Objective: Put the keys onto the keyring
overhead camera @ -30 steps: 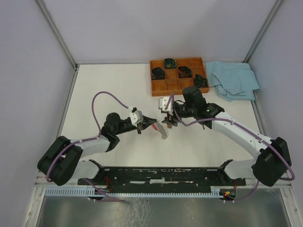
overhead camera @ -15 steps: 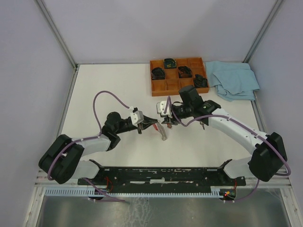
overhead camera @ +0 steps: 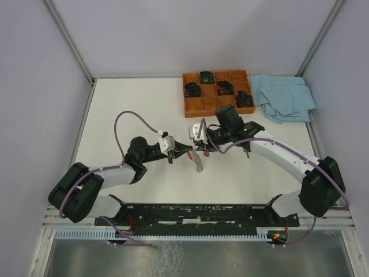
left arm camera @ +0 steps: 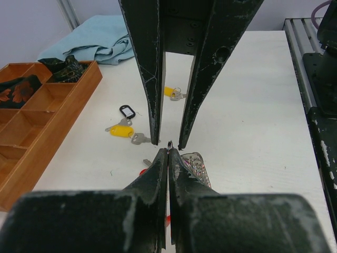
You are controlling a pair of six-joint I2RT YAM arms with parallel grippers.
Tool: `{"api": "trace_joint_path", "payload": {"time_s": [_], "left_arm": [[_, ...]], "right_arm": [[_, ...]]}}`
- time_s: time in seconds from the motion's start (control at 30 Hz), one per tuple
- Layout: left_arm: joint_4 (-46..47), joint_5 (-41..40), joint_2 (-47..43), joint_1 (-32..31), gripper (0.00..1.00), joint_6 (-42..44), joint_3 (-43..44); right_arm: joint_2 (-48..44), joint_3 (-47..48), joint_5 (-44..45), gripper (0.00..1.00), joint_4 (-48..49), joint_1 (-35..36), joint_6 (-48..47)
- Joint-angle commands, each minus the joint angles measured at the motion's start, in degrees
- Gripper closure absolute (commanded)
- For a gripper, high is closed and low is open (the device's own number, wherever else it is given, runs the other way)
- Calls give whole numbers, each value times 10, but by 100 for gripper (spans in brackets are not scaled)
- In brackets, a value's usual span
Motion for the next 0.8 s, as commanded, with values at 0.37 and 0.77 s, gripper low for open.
{"api": "trace_joint_path", "payload": {"time_s": [0.37, 0.77], "left_arm": [[52, 21, 9, 2, 97, -8, 18], [40, -68, -52, 1, 62, -70, -25]], "right_arm": [[13, 26, -33, 85, 26, 0, 6], [8, 76, 40, 99, -60, 16, -4]]}}
